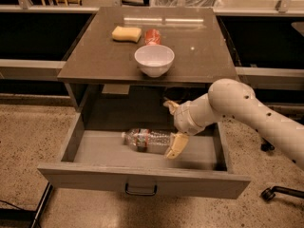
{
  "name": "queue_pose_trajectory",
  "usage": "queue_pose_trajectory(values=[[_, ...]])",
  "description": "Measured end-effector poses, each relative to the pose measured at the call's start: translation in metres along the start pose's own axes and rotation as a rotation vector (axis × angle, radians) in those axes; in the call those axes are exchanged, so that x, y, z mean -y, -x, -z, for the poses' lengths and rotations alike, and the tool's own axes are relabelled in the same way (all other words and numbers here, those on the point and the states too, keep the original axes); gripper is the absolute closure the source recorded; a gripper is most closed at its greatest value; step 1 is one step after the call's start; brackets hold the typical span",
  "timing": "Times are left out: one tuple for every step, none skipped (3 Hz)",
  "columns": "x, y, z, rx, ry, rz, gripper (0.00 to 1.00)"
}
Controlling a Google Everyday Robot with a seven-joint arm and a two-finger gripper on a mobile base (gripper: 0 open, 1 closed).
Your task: Place water bottle into top drawer
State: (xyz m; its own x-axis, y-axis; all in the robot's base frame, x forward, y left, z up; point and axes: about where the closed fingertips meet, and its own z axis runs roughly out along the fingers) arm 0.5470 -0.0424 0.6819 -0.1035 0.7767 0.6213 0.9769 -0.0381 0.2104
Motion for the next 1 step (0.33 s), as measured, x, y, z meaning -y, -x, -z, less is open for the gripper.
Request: queue_pose_trajectory(values=[[-0.003, -0.0017, 0.0409, -0.068, 0.051, -0.014, 0.0]])
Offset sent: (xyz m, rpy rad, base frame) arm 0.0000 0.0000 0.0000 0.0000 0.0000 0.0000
